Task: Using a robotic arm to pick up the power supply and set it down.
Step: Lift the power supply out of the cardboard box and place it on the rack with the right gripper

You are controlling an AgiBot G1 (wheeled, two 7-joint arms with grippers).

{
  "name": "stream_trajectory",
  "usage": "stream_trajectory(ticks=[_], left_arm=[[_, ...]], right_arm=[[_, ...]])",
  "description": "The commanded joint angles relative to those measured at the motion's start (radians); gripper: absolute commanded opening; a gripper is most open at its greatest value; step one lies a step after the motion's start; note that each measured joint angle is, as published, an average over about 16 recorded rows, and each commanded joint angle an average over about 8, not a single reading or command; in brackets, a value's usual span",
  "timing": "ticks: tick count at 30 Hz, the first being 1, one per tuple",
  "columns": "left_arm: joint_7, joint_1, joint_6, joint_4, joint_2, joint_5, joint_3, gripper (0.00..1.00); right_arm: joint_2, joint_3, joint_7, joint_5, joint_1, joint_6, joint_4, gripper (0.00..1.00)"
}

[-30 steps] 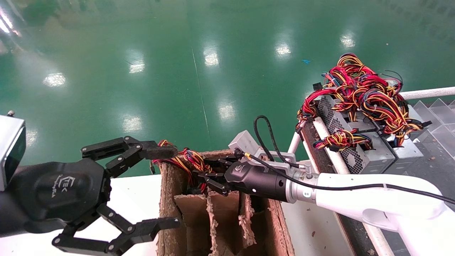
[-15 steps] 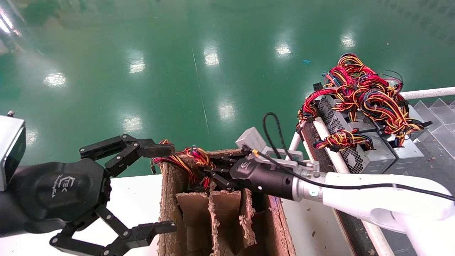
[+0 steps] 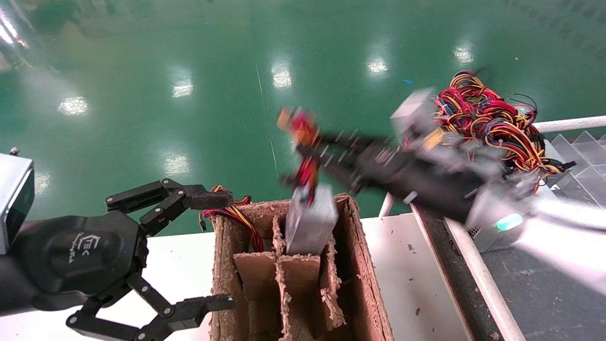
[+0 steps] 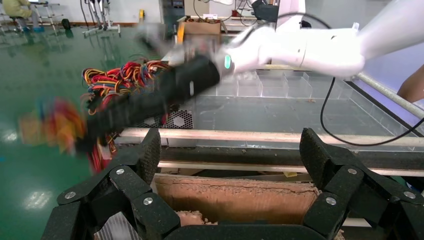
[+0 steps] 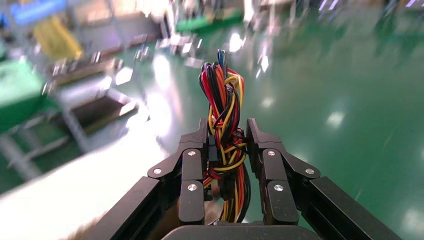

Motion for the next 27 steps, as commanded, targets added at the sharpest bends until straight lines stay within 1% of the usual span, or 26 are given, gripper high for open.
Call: stream_trajectory(ticks=[1, 6, 10, 15, 20, 24, 27], left_arm=[[0.000, 0.000, 0.000, 0.000, 0.000, 0.000, 0.000, 1.00], [0.000, 0.000, 0.000, 0.000, 0.000, 0.000, 0.000, 1.00], [0.000, 0.000, 0.000, 0.000, 0.000, 0.000, 0.000, 1.00], [0.000, 0.000, 0.000, 0.000, 0.000, 0.000, 0.001, 1.00], [0.000, 0.000, 0.000, 0.000, 0.000, -0.001, 0.001, 1.00], [0.000, 0.000, 0.000, 0.000, 0.000, -0.001, 0.001, 1.00], [0.000, 0.000, 0.000, 0.000, 0.000, -0.001, 0.001, 1.00]], right_arm=[[0.036, 0.036, 0.015, 0.039, -0.001, 0.001, 0.040, 0.00], [0.106, 0.122, 0.005, 0.101, 0.038, 0.018, 0.068, 0.00], [0.159, 0.176, -0.024, 0.107, 0.088, 0.050, 0.059, 0.00], [0.247, 0.210, -0.064, 0.051, 0.159, 0.097, 0.042, 0.00], [0.362, 0.220, -0.069, -0.028, 0.213, 0.136, 0.019, 0.00], [0.457, 0.230, -0.061, -0.074, 0.211, 0.157, -0.004, 0.00], [0.527, 0.242, -0.056, -0.094, 0.182, 0.166, -0.023, 0.00]])
